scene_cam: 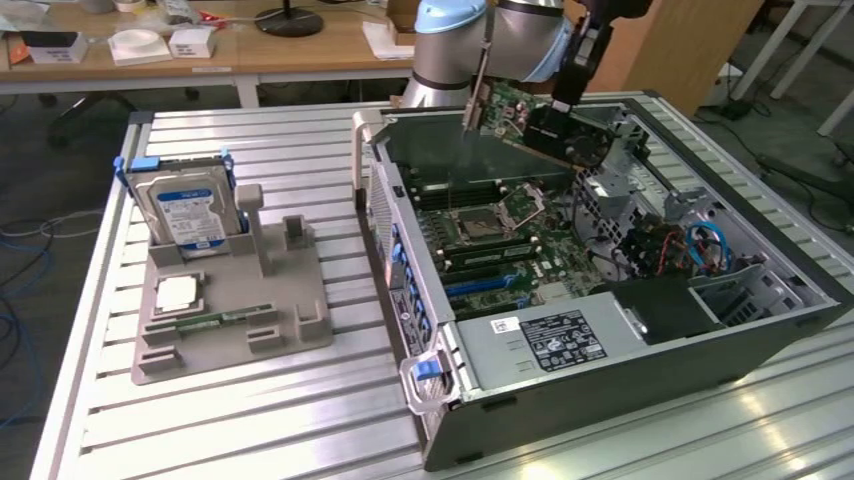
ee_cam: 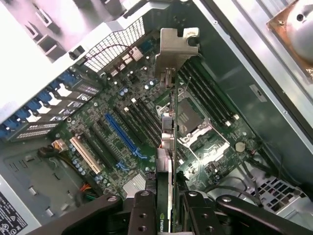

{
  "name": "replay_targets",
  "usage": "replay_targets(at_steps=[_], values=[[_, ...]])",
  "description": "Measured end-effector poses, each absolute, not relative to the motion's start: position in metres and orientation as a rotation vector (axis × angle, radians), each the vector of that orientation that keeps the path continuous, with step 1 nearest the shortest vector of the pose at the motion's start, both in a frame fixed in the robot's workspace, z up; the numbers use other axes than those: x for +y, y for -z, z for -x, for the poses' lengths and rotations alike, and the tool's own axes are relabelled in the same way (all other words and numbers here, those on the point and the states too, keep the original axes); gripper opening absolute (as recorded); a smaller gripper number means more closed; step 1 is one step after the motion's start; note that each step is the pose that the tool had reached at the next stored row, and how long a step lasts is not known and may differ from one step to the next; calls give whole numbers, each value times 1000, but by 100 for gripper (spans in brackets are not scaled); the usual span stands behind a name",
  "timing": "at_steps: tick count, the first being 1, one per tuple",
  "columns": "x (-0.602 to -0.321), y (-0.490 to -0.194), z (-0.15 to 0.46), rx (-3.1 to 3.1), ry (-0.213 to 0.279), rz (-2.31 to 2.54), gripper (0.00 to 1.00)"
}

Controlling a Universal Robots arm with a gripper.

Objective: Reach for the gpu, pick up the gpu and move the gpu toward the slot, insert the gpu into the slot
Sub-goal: 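Insert the gpu into the slot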

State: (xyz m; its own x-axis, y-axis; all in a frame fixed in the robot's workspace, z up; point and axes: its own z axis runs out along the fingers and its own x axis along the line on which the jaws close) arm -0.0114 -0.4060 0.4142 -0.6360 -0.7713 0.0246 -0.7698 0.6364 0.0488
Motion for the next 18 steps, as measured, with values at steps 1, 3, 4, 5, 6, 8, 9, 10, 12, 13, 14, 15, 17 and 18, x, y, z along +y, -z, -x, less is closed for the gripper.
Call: replay_targets(at_steps=[1,3,4,5,6,8,9,10,12,13,14,15,17,18], values=[[-406,-412,11,-2797,52,-1331,26],[-406,-412,11,-2796,50,-1339,26],[-406,-412,11,-2796,50,-1339,26],[-406,-412,11,-2795,50,-1340,26],[-406,-411,11,-2792,50,-1348,26],[-406,-411,11,-2767,49,-1397,26],[-406,-410,11,-2753,48,-1422,26],[-406,-409,11,-2740,48,-1446,26],[-406,-408,11,-2713,46,-1495,26],[-406,-407,11,-2700,46,-1519,26],[-406,-406,11,-2684,45,-1546,26],[-406,-405,11,-2670,45,-1570,26],[-406,-404,11,-2641,43,-1617,26],[-406,-403,11,-2626,43,-1641,26]])
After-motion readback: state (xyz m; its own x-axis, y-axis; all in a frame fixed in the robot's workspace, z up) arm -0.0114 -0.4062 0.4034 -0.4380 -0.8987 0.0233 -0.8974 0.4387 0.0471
